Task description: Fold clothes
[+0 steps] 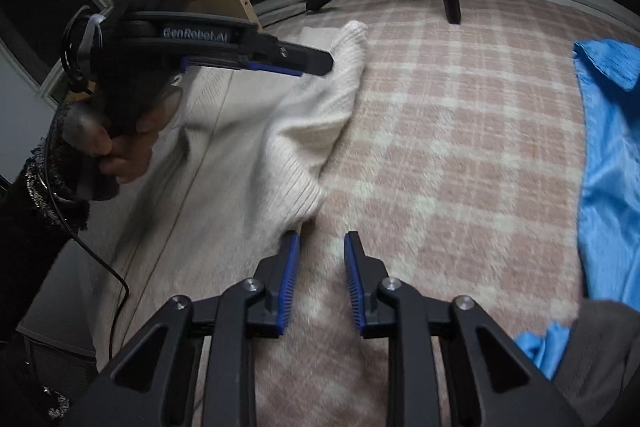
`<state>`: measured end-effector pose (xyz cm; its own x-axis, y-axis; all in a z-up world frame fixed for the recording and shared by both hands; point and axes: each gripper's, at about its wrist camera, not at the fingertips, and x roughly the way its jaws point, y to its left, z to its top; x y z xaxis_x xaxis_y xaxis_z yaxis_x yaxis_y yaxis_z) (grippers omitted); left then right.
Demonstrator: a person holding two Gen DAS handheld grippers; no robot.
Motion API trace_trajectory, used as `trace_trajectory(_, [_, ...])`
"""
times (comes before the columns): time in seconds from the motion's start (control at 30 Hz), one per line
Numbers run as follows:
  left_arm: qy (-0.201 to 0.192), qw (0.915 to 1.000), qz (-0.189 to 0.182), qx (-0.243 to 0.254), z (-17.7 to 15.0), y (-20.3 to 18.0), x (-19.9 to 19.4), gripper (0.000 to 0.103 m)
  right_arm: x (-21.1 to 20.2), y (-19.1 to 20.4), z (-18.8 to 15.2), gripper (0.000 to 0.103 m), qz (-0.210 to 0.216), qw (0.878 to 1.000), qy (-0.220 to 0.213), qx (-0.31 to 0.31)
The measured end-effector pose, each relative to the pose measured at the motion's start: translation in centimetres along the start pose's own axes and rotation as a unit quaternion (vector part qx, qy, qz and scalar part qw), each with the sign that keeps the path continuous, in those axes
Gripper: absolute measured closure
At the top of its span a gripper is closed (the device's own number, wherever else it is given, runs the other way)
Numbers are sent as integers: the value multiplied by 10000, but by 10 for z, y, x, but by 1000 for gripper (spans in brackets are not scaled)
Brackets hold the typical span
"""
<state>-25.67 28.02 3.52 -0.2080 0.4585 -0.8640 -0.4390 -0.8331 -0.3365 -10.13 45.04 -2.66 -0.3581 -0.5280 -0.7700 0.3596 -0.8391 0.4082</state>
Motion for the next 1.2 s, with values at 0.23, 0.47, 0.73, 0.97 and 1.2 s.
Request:
trace_trajectory(0.23, [11, 10000, -25, 30, -5, 10, 0, 99, 16, 9, 10, 79, 146, 9996, -105, -209])
trace_trajectory(0.47, [-289, 9992, 253, -119, -3, 23, -17, 99, 19, 10, 10, 98, -214, 9990, -145, -373])
trace_trajectory(0.73, [-164, 9981, 415, -433, -33, 24, -34, 79, 23, 7, 13, 98, -269, 9990, -101, -340])
trace_trajectory(0.97, [420, 9981, 311, -332, -113, -14, -29, 79, 27, 9, 15, 97, -328, 9986, -131, -393])
trace_trajectory(1.2, [142, 9986, 422, -280, -120, -22, -39, 99, 24, 16, 11, 97, -525, 9970, -178, -534])
